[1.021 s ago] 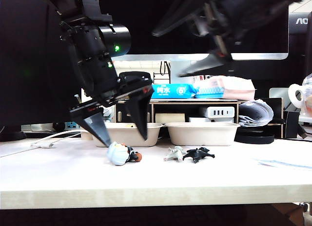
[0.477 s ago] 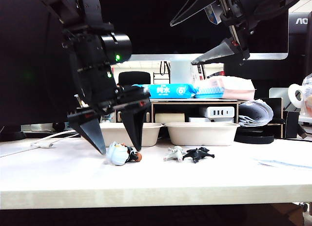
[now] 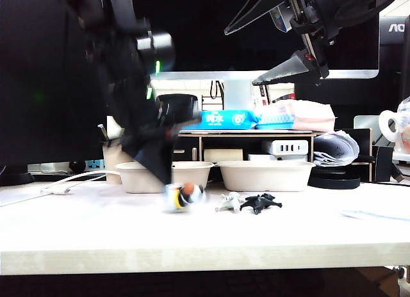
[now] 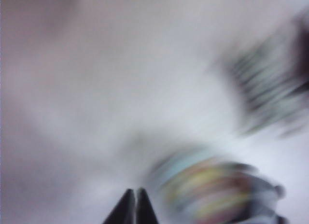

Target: Put the dolls with similar sizes into the same paper box, while dolls with different sizes go into separate paper boxes.

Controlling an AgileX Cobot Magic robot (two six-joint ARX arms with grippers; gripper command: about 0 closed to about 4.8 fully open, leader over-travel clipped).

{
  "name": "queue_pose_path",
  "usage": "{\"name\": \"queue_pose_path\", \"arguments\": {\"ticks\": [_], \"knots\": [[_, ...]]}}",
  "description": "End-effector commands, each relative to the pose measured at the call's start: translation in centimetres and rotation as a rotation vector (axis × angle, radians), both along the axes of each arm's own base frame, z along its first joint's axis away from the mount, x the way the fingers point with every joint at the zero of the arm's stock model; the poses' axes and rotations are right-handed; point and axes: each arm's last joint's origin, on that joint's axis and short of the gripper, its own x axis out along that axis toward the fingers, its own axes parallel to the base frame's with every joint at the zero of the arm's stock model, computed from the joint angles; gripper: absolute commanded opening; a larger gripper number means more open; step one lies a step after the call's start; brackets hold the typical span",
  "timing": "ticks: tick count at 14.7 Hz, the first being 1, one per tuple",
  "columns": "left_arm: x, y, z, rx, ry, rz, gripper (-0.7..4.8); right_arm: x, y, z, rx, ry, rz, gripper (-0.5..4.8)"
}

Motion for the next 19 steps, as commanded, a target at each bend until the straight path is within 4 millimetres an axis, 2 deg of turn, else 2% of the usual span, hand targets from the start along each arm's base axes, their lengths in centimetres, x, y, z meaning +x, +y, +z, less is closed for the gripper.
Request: {"name": "queue_pose_path", "arguments": {"ticks": [1, 2, 3, 4, 8, 12, 15, 17, 19], "knots": [[-0.1, 0.2, -0.1, 0.010, 0.019, -0.003, -0.05, 0.0, 0.0, 0.4, 0.010, -0.024, 0.008, 4.79], [-0.1, 0.2, -0.1, 0.008, 0.023, -0.005, 0.44, 0.0, 0.0, 0.4, 0.010, -0.022, 0.008, 4.79], [-0.2, 0.2, -0.2, 0.010, 0.027, -0.003, 2.10, -0.1, 0.0, 0.3, 0.009, -0.019, 0.008, 4.79], [-0.2, 0.2, -0.1, 0.003, 0.040, 0.028, 4.79, -0.1, 0.0, 0.3, 0.009, -0.017, 0.009, 4.79], [-0.5, -0.1, 0.4, -0.103, 0.109, 0.044, 4.79, -0.1, 0.0, 0.3, 0.006, -0.025, 0.011, 4.79], [-1.8, -2.2, 4.0, -0.211, 0.068, -0.035, 4.79, -0.1, 0.0, 0.3, 0.001, -0.038, 0.015, 4.79], [-2.7, -3.5, 3.9, -0.196, 0.076, -0.076, 4.79, -0.1, 0.0, 0.3, 0.000, -0.037, 0.015, 4.79], [-2.7, -3.4, 3.7, -0.141, 0.043, -0.074, 4.79, -0.1, 0.0, 0.3, 0.001, -0.036, 0.016, 4.79], [-2.6, -3.3, 2.7, -0.084, 0.054, -0.095, 4.79, -0.1, 0.0, 0.3, 0.003, -0.036, 0.019, 4.79]]}}
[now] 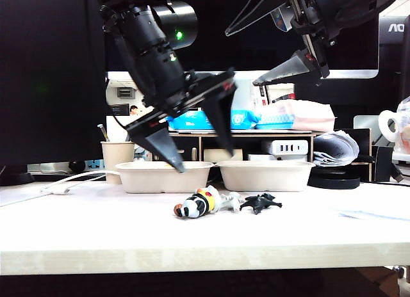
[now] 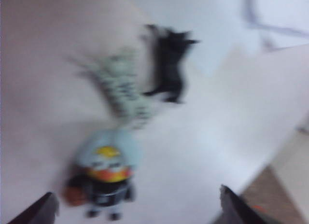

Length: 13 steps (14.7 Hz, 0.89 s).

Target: Put the dolls with similar sizes into the same paper box, while dolls with different sizes go into separate paper boxes.

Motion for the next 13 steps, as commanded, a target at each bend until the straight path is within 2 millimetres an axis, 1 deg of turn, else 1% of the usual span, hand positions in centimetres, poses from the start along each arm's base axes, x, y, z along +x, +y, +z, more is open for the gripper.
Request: {"name": "queue_pose_path", "arguments": {"ticks": [1, 3, 7, 8, 10, 11, 12, 13], "knots": [[0.2, 0.0, -1.4, 0.067, 0.015, -0.029, 4.79, -0.1, 0.0, 0.3, 0.010, -0.020, 0.012, 4.79], [0.4, -0.3, -2.4, 0.078, 0.031, -0.031, 4.79, -0.1, 0.0, 0.3, 0.011, -0.020, 0.014, 4.79], [0.8, -0.5, -3.2, 0.081, 0.027, -0.029, 4.79, -0.1, 0.0, 0.3, 0.011, -0.021, 0.013, 4.79], [0.8, -0.5, -3.2, 0.084, 0.025, -0.029, 2.88, -0.1, 0.0, 0.3, 0.011, -0.021, 0.013, 4.79], [0.9, -0.6, -3.5, 0.088, 0.023, -0.030, 1.77, -0.1, 0.0, 0.3, 0.011, -0.021, 0.014, 4.79], [0.9, -0.6, -3.6, 0.089, 0.025, -0.030, 1.12, -0.1, 0.0, 0.3, 0.011, -0.021, 0.013, 4.79], [1.0, -0.6, -3.7, 0.088, 0.024, -0.031, 0.83, -0.1, 0.0, 0.3, 0.011, -0.021, 0.014, 4.79], [1.0, -0.6, -3.8, 0.091, 0.019, -0.043, 0.82, -0.1, 0.0, 0.3, 0.011, -0.021, 0.014, 4.79]]}}
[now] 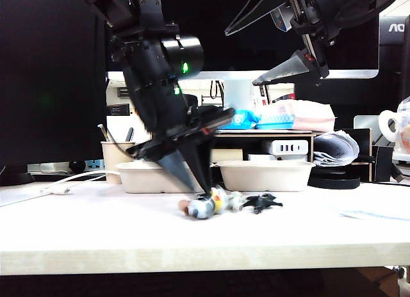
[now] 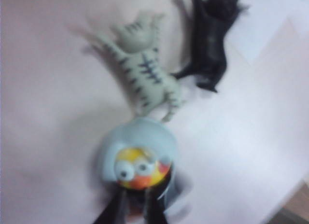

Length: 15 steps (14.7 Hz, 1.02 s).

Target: Put the dolls with similar sizes into the same paper box, while dolls with different sizes go into separate paper boxes.

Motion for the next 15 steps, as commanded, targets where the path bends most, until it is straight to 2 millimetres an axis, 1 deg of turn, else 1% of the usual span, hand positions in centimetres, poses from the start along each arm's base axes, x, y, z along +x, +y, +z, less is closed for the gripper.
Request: {"name": "queue_pose_path", "arguments": {"ticks": [1, 2, 4, 5, 9, 10, 12, 13, 15], "knots": [[0.1, 0.0, -0.8, 0.026, 0.003, -0.022, 0.85, -0.1, 0.0, 0.3, 0.010, -0.021, 0.012, 4.79], [0.1, 0.0, -0.9, 0.028, 0.007, -0.022, 1.08, -0.1, 0.0, 0.3, 0.011, -0.021, 0.013, 4.79], [0.2, -0.1, -0.9, 0.018, 0.005, -0.023, 3.79, -0.1, 0.0, 0.3, 0.012, -0.020, 0.015, 4.79], [0.2, -0.2, -0.9, 0.011, 0.002, -0.012, 4.79, -0.1, 0.0, 0.3, 0.012, -0.020, 0.015, 4.79], [0.6, -0.4, -0.7, -0.031, -0.015, 0.052, 4.79, -0.1, 0.0, 0.3, 0.012, -0.020, 0.015, 4.79], [0.8, -0.7, -0.5, -0.066, -0.015, 0.087, 4.79, -0.1, 0.0, 0.3, 0.012, -0.020, 0.015, 4.79], [0.9, -0.8, -0.4, -0.107, 0.017, 0.145, 4.79, -0.1, 0.0, 0.3, 0.012, -0.020, 0.015, 4.79], [0.8, -1.0, -0.8, -0.118, 0.054, 0.192, 4.79, -0.1, 0.0, 0.3, 0.012, -0.021, 0.015, 4.79], [0.4, -1.9, -1.8, -0.106, 0.085, 0.182, 4.79, -0.1, 0.0, 0.3, 0.015, -0.019, 0.018, 4.79]]}}
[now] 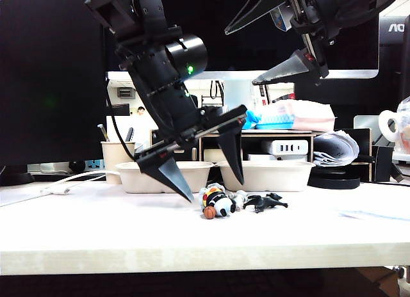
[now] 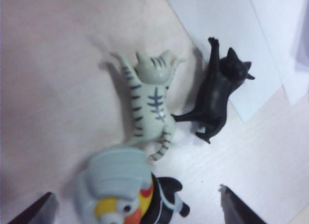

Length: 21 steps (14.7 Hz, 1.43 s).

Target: Put the dolls with similar sizes into the same paper box, while dolls with different sizes go into separate paper boxes.

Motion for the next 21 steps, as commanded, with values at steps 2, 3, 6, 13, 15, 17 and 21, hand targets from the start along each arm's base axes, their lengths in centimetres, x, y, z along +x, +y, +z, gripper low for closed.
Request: {"name": "queue_pose_path", "arguments": {"ticks": [2, 3, 6, 13, 15, 17, 21], "knots": [[-0.6, -1.3, -1.6, 0.033, 0.035, 0.033, 4.79, -0.1, 0.0, 0.3, 0.016, -0.019, 0.021, 4.79], [-0.6, -1.4, -2.0, 0.041, 0.047, 0.034, 4.79, -0.1, 0.0, 0.3, 0.017, -0.018, 0.021, 4.79], [-0.8, -1.2, -2.6, 0.091, 0.069, 0.040, 4.79, -0.1, 0.0, 0.3, 0.018, -0.016, 0.024, 4.79], [-0.6, -0.3, -2.4, 0.132, 0.052, -0.043, -0.06, -0.1, 0.0, 0.3, 0.018, -0.015, 0.023, 4.79], [-0.1, 0.3, -1.1, 0.107, 0.023, -0.024, -0.06, -0.1, 0.0, 0.3, 0.018, -0.017, 0.023, 4.79], [0.0, 0.9, 0.7, 0.074, -0.033, -0.015, -0.06, -0.1, 0.0, 0.3, 0.012, -0.027, 0.023, 4.79], [1.3, 3.0, 5.4, -0.044, -0.220, 0.039, -0.06, -0.1, 0.0, 0.3, 0.013, -0.031, 0.024, 4.79]]}}
